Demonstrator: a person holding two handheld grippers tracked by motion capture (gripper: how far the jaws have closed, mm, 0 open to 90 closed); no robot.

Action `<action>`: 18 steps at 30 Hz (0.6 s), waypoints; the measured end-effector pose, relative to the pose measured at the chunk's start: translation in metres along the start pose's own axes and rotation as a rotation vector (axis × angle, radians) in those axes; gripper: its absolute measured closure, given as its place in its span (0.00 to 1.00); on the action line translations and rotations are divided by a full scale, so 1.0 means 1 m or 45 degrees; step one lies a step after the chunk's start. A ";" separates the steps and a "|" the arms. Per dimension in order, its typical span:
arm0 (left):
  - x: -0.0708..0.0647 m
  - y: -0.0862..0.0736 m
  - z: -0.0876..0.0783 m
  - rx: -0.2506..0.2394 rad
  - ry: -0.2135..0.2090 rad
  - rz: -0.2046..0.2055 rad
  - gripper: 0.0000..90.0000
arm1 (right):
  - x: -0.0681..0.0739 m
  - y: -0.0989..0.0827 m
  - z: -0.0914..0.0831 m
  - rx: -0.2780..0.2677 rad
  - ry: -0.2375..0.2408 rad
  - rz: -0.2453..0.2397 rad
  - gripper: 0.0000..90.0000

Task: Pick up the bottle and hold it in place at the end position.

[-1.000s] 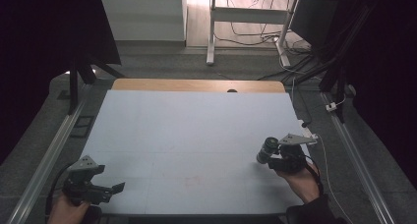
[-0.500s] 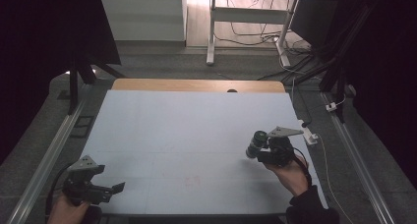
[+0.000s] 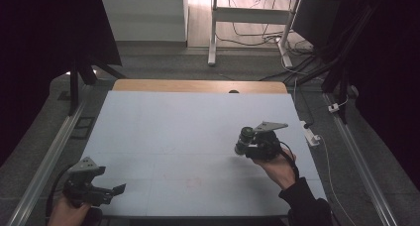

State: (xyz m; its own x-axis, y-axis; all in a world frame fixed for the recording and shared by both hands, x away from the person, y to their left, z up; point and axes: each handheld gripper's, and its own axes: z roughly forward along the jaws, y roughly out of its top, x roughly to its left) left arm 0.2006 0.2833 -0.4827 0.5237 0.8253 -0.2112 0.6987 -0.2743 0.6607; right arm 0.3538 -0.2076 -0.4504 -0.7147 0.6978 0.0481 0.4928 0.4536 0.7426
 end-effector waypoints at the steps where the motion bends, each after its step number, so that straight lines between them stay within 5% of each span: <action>1: 0.000 0.000 0.000 0.000 0.000 0.000 0.00 | 0.002 0.003 0.004 0.000 0.010 -0.004 0.58; 18: 0.000 0.000 0.000 0.001 0.007 -0.003 0.00 | 0.017 0.032 0.048 0.029 0.012 -0.119 0.58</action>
State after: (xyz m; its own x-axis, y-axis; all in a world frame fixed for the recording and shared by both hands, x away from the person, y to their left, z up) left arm 0.2004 0.2833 -0.4827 0.5196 0.8286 -0.2086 0.7000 -0.2729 0.6599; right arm 0.3812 -0.1547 -0.4583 -0.7626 0.6467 -0.0140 0.4350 0.5288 0.7288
